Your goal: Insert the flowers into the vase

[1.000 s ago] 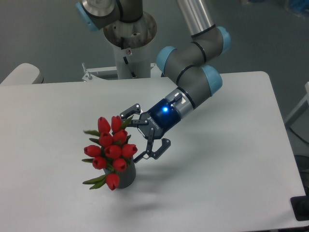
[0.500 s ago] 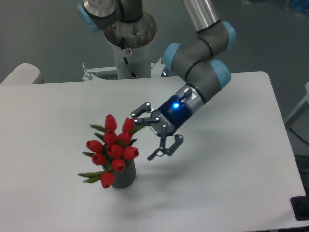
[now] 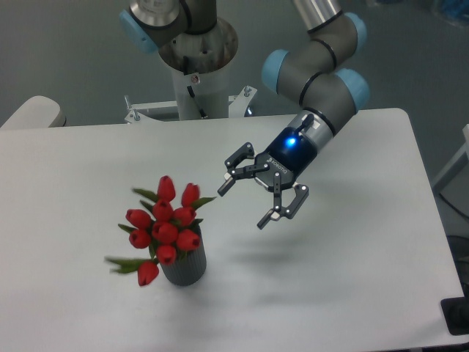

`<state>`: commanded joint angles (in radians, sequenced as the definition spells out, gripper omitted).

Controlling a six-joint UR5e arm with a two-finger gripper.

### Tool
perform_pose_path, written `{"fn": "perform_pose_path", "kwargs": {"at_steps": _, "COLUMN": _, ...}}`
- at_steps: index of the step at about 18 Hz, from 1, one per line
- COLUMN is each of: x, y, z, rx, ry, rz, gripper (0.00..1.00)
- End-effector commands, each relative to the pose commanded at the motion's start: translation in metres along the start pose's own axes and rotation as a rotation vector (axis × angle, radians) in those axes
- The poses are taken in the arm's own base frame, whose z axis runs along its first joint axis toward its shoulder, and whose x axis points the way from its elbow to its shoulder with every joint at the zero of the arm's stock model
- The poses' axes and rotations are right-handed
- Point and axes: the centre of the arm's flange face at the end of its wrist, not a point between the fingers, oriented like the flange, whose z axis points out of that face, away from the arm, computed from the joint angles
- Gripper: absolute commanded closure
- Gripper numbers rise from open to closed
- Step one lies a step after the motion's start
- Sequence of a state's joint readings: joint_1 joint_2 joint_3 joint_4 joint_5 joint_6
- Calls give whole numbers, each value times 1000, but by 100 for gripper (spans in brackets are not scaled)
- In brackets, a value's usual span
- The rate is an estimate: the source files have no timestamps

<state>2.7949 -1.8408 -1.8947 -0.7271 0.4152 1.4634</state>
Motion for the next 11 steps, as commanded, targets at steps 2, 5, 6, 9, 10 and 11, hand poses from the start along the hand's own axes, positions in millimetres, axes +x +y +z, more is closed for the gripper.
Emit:
{"fn": "perform_pose_path", "kwargs": {"at_steps": 2, "x": -17, "y": -13, "z": -13, "rx": -111, "ry": -43, "rz": 50, "gripper": 0}}
{"fn": "perform_pose_path", "kwargs": {"at_steps": 5, "x": -46, "y": -46, "z": -43, "rx": -371, "ry": -153, "rz": 126, "gripper": 0}}
{"fn": "perform_pose_path", "kwargs": {"at_steps": 6, "x": -54, "y": -56, "z": -50, "rx": -445, "ry": -193, "rz": 118, "gripper": 0}}
{"fn": "perform_pose_path", "kwargs": {"at_steps": 9, "x": -71, "y": -94, "z": -86, "rx": -622, "ry": -296, "rz": 66, "gripper": 0}}
{"fn": "perform_pose_path", "kwargs": {"at_steps": 10, "x": -73, "y": -99, "z": -95, "rx": -689, "ry": -311, "rz": 62, "gripper": 0}}
{"fn": "perform_pose_path", "kwargs": {"at_steps": 11, "x": -75, "y": -103, "z": -105, "rx": -759, "ry": -326, "rz": 63, "gripper": 0}}
